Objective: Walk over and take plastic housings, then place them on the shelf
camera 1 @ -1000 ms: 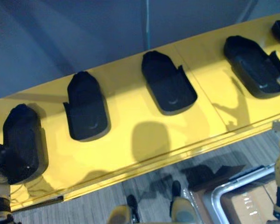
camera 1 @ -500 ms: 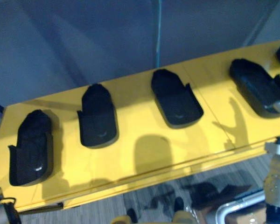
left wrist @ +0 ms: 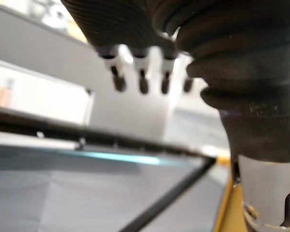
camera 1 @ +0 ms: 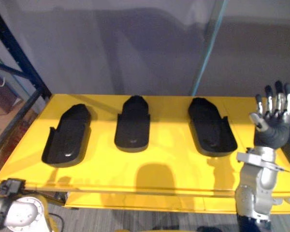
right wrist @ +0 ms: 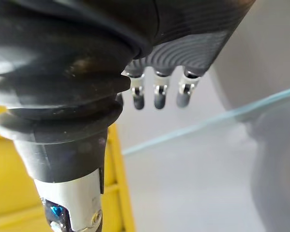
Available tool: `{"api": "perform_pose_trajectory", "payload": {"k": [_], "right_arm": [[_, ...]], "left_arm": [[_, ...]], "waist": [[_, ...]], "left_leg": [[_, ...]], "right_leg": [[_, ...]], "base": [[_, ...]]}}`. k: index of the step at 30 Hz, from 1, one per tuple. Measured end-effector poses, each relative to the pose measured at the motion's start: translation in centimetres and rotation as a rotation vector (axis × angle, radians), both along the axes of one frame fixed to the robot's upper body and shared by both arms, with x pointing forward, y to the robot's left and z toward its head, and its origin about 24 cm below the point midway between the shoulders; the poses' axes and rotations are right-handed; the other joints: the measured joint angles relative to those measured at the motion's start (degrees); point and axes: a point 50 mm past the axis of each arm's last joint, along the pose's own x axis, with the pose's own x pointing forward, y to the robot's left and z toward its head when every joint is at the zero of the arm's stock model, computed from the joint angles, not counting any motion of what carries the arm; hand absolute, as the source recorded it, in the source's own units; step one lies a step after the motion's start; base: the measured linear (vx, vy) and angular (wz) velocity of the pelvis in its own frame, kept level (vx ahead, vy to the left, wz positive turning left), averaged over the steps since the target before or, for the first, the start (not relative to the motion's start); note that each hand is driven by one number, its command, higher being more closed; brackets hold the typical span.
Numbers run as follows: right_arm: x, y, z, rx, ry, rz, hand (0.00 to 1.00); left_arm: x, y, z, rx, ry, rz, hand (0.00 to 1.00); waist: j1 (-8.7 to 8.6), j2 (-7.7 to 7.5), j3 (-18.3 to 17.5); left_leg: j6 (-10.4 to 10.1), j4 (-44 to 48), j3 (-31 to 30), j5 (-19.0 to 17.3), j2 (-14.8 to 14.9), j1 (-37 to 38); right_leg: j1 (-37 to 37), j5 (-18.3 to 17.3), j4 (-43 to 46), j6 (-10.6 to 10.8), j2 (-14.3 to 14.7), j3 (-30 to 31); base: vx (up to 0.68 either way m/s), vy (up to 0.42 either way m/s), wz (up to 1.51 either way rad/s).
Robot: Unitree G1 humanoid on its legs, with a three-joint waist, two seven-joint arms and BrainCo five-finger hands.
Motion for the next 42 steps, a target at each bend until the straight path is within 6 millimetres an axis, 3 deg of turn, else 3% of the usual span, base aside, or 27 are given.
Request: {"api": "perform_pose_trajectory", "payload": {"k": [9,11,17,23,39,42], "right_arm": [[-0.3,0.1,-0.8,0.042,0.03,-0.03,0.0],[-0.2,0.2,-0.9,0.042,0.034,-0.024,0.0],[0.3,0.5,-1.4,0.02,0.06,0.013,0.0],[0.3,0.3,-1.1,-0.036,0.053,0.041,0.0],[0.3,-0.3,-0.7,-0.082,0.032,0.103,0.0],[0.4,-0.4,-1.0,-0.084,0.04,0.115,0.0]], "left_arm": [[1.9,-1.2,-1.9,-0.178,-0.012,-0.188,0.0],[2.9,-1.6,-3.6,-0.253,0.037,-0.233,0.0],[5.0,-2.2,-7.6,-0.413,0.153,-0.178,0.0],[5.6,-2.1,-9.9,-0.516,0.21,-0.107,0.0],[6.7,-0.6,-11.4,-0.536,0.239,0.028,0.0],[6.6,0.1,-11.6,-0.524,0.249,0.086,0.0]], "waist": [[-0.93,-1.85,0.8],[-0.93,-2.9,1.0],[-1.92,-3.47,1.3],[-3.46,-3.62,1.3],[-4.16,-3.17,1.4],[-5.28,-3.16,1.4]], "left_leg": [[0.1,-1.4,0.1,1.2,0.3,0.0],[0.1,-1.7,0.5,1.5,0.2,0.0],[-0.1,-1.9,3.5,1.4,0.0,1.2],[-0.2,-1.9,6.0,0.9,0.5,1.3],[0.0,-1.9,9.6,0.3,0.6,2.1],[0.0,-1.9,9.8,0.3,0.5,2.1]], "right_leg": [[-1.2,-0.6,1.7,0.1,0.0,-0.1],[-1.9,-0.6,1.9,0.1,0.0,0.2],[-2.2,-0.5,2.0,0.1,-0.2,2.0],[-3.3,-0.4,2.1,0.1,0.0,4.4],[-4.8,0.3,2.1,0.3,0.5,8.1],[-4.9,0.6,1.9,0.2,0.5,8.2]], "base": [[-0.02,0.0,0.01],[0.04,0.023,-0.05],[0.05,0.038,-0.12],[-0.01,0.013,-0.22],[-0.02,0.005,-0.1],[-0.01,0.005,-0.05]]}}
